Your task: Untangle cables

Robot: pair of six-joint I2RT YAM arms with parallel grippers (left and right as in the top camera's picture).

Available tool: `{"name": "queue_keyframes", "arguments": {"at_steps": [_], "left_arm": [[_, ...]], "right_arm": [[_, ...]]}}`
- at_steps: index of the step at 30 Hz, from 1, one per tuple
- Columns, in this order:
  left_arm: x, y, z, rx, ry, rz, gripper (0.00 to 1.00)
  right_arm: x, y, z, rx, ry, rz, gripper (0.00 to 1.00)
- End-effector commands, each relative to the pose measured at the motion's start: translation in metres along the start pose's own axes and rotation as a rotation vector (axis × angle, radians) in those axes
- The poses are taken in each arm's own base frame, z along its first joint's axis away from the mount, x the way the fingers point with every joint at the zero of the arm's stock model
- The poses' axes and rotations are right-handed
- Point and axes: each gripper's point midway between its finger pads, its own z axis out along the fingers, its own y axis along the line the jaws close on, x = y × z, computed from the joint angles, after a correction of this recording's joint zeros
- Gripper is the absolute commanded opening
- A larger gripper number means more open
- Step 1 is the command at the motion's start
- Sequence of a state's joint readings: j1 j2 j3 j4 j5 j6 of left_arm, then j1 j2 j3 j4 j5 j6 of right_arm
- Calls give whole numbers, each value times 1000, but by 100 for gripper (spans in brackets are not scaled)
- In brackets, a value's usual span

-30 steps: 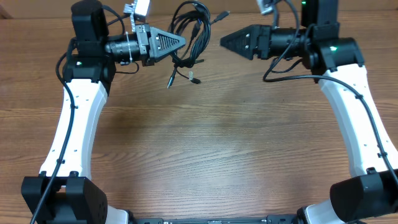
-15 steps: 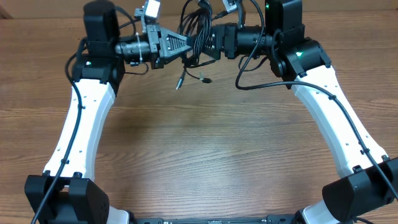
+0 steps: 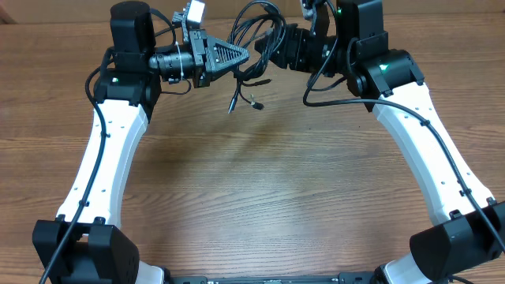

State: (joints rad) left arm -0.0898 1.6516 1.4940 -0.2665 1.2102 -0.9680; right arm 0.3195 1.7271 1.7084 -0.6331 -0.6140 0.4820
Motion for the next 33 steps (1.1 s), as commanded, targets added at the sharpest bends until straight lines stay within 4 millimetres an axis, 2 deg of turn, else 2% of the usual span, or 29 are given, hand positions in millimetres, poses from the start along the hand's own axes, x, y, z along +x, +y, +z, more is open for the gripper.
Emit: {"name": "queue_keyframes", "arguments": {"at_steps": [1,5,7,10,12,14,15,17,19,22,25,28,30,33], "left_arm": [[6,-20,-10,46,27,65,4],[4,-21,-11,48,22,76,4],[1,-21,-14,48,10,86,5],[-1,-21,-16,47,1,92,4],[-4,-19,-16,36,-15,119,4],[-16,-8,-17,-30,-83,256,4],[-23,5,-18,-96,-128,260,4],[-38,36,-26,-253,-233,185,4],[-50,82,-42,-513,-377,75,4],[-52,98,-45,-625,-454,14,4],[-51,108,-46,-710,-536,-61,4],[-47,107,-38,-713,-525,-52,4],[-44,106,-34,-705,-511,-52,4],[-36,99,-23,-654,-434,-28,4]], "right_arm": [[-18,-68,-22,306,-107,96,43],[12,-104,-36,505,-29,172,41],[30,-114,-44,571,28,206,41],[39,-116,-46,586,60,222,42],[43,-106,-41,523,100,188,42],[47,-66,-29,280,185,25,50],[48,-46,-30,182,205,-33,53],[47,-30,-35,127,204,-73,58],[48,-10,-43,101,188,-120,62],[55,-2,-38,93,202,-112,62],[53,0,-30,126,179,-48,62],[48,-7,-23,228,115,51,61],[44,-23,-18,328,53,205,61],[45,-28,5,287,83,272,60]]}}
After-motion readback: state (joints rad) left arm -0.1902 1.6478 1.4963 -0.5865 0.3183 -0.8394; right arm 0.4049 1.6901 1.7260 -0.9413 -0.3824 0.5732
